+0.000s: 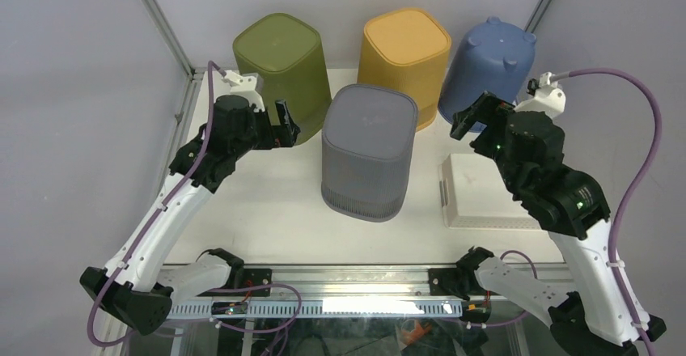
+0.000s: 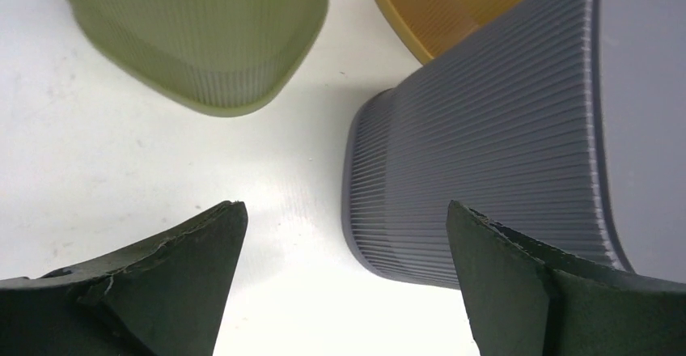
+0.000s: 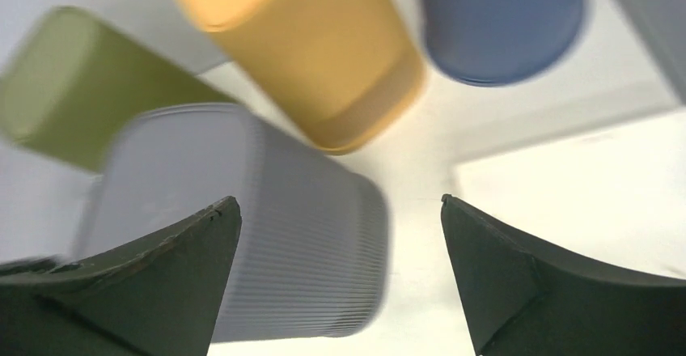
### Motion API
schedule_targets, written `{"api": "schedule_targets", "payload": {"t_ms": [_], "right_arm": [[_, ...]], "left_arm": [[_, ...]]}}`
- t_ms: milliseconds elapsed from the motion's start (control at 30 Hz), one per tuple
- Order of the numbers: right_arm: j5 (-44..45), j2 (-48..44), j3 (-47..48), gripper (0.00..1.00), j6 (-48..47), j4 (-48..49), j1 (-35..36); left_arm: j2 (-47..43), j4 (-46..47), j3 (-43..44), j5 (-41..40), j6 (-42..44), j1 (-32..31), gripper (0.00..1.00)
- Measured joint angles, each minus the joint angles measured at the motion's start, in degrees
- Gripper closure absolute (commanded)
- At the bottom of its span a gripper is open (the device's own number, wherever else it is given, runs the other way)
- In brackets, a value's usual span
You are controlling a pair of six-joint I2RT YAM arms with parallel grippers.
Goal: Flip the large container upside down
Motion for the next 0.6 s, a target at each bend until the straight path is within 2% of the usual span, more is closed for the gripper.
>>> {"api": "schedule_targets", "payload": {"t_ms": [100, 200, 433, 600], "right_arm": [[8.2, 0.2, -1.9, 0.01, -0.3, -4.7, -0.3], [10.9, 1.5, -3.9, 0.01, -0.6, -7.1, -2.3], [4.2, 6.2, -5.4, 0.01, -1.2, -7.0, -13.4], [-3.7, 7.9, -5.4, 0.01, -0.9, -5.3, -17.6]], "left_arm": [[-1.1, -1.1, -0.4, -3.0, -1.5, 0.0, 0.01], [-1.7, -1.7, -1.5, -4.1, -2.8, 0.0, 0.01], [-3.2, -2.9, -3.8, -6.6, -5.4, 0.0, 0.01], [-3.9, -3.0, -4.9, -8.6, -5.6, 0.0, 0.01]]}}
